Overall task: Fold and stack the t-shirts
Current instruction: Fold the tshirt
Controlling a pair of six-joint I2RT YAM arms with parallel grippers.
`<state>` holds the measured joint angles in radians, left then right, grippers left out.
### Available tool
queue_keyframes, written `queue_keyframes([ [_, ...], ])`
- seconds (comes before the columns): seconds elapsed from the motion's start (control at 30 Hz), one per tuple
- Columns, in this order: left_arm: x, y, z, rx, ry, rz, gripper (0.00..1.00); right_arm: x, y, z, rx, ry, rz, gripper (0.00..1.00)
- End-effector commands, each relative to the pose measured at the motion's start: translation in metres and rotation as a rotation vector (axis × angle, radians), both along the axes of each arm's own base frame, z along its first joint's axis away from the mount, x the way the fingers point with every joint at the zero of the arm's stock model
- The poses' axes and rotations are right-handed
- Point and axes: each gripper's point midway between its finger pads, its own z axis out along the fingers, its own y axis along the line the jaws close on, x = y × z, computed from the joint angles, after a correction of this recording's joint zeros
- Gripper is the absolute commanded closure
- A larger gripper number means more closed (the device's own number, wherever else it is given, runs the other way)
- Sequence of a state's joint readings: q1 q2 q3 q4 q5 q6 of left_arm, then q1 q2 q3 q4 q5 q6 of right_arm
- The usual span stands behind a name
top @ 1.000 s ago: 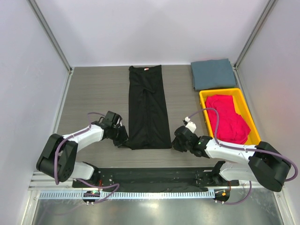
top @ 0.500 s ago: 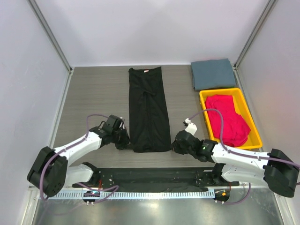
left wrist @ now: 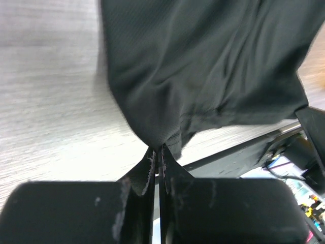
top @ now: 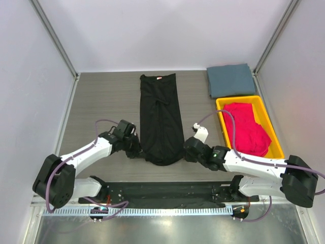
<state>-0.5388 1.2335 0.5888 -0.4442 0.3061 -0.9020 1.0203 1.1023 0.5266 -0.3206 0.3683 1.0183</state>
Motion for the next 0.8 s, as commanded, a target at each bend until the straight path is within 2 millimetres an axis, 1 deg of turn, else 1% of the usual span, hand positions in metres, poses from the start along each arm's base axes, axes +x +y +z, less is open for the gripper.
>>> queue_keyframes([
  [0.0,0.034,-0.003,0.022,-0.004,-0.065,0.009,1.00,0.037,0.011,0.040,-0.040,-0.151,0.001,0.99],
  [0.03,0.039,-0.003,0.025,0.002,-0.071,0.002,1.00,0.041,0.013,0.041,-0.048,-0.151,0.008,0.99],
  [0.07,0.045,-0.002,0.029,0.005,-0.079,0.003,1.00,0.045,0.014,0.038,-0.071,-0.142,0.017,0.99],
  [0.1,0.055,-0.001,0.034,0.007,-0.084,0.015,1.00,0.053,0.020,0.046,-0.072,-0.152,0.040,0.99],
  [0.13,0.061,0.000,0.036,0.009,-0.095,0.010,1.00,0.058,0.022,0.048,-0.089,-0.158,0.052,0.99],
  [0.17,0.066,0.000,0.038,0.012,-0.097,0.012,1.00,0.063,0.024,0.049,-0.101,-0.165,0.061,0.99],
  [0.2,0.072,0.005,0.037,0.020,-0.091,0.026,1.00,0.074,0.025,0.050,-0.132,-0.169,0.068,0.99],
  [0.23,0.081,0.004,0.038,0.022,-0.091,0.027,1.00,0.079,0.026,0.050,-0.136,-0.163,0.078,0.99],
  [0.27,0.085,0.004,0.038,0.017,-0.088,0.025,1.00,0.085,0.027,0.050,-0.140,-0.162,0.079,0.99],
  [0.3,0.096,0.008,0.039,0.011,-0.096,0.047,1.00,0.099,0.026,0.050,-0.146,-0.166,0.076,0.99],
  [0.37,0.114,0.006,0.040,0.007,-0.109,0.047,1.00,0.115,0.025,0.052,-0.141,-0.176,0.071,0.99],
  [0.4,0.123,0.008,0.043,0.007,-0.116,0.054,1.00,0.127,0.029,0.061,-0.113,-0.198,0.065,0.99],
  [0.43,0.137,0.004,0.047,0.000,-0.127,0.047,1.00,0.138,0.026,0.054,-0.121,-0.179,0.075,0.99],
  [0.47,0.145,0.004,0.050,0.004,-0.142,0.037,1.00,0.147,0.026,0.056,-0.119,-0.184,0.079,0.99],
  [0.5,0.152,0.004,0.050,0.013,-0.142,0.039,1.00,0.160,0.029,0.066,-0.111,-0.208,0.073,0.99],
  [0.53,0.160,0.004,0.054,0.012,-0.152,0.039,1.00,0.168,0.028,0.068,-0.124,-0.214,0.076,0.99],
  [0.57,0.176,0.004,0.058,0.011,-0.160,0.048,1.00,0.177,0.025,0.061,-0.155,-0.207,0.087,0.99],
  [0.6,0.183,0.003,0.062,0.004,-0.163,0.048,1.00,0.189,0.029,0.073,-0.147,-0.232,0.087,0.99],
  [0.63,0.190,0.003,0.065,0.003,-0.173,0.053,1.00,0.195,0.030,0.075,-0.147,-0.234,0.090,0.99],
  [0.67,0.198,0.004,0.067,0.000,-0.178,0.061,1.00,0.203,0.027,0.069,-0.162,-0.225,0.090,0.99],
  [0.7,0.214,0.005,0.074,-0.001,-0.199,0.072,1.00,0.212,0.030,0.079,-0.145,-0.243,0.090,0.99],
  [0.73,0.220,0.006,0.074,0.003,-0.204,0.071,1.00,0.217,0.031,0.079,-0.143,-0.241,0.090,0.99],
  [0.77,0.229,0.008,0.078,0.003,-0.218,0.078,1.00,0.226,0.027,0.074,-0.152,-0.232,0.086,0.99],
])
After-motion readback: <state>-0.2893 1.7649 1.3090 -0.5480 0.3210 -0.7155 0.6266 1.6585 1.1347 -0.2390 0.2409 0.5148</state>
